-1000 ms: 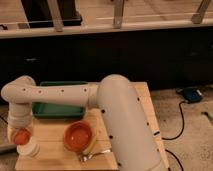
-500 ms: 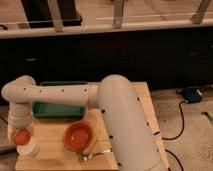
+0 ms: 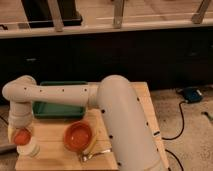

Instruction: Place apple in paper cup

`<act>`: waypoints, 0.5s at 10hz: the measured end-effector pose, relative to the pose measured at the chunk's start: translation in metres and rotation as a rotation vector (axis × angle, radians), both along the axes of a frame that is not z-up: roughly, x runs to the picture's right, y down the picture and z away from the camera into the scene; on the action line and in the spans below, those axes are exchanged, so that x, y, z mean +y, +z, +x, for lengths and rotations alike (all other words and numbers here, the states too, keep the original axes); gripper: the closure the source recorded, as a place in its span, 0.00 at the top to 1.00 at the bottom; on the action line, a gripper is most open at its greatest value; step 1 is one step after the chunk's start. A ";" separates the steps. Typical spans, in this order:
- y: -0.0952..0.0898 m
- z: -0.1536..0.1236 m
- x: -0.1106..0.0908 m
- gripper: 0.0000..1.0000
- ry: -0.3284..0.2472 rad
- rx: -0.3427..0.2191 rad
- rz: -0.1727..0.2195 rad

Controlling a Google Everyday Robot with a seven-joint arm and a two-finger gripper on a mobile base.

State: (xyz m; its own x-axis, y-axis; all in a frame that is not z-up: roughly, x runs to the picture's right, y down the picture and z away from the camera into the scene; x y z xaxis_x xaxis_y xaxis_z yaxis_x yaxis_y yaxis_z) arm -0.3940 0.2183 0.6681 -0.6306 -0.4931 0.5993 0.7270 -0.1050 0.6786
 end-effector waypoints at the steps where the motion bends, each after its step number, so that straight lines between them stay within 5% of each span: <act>1: 0.000 0.000 0.000 0.53 -0.003 -0.003 -0.003; 5: -0.001 0.002 0.000 0.55 -0.014 -0.013 -0.014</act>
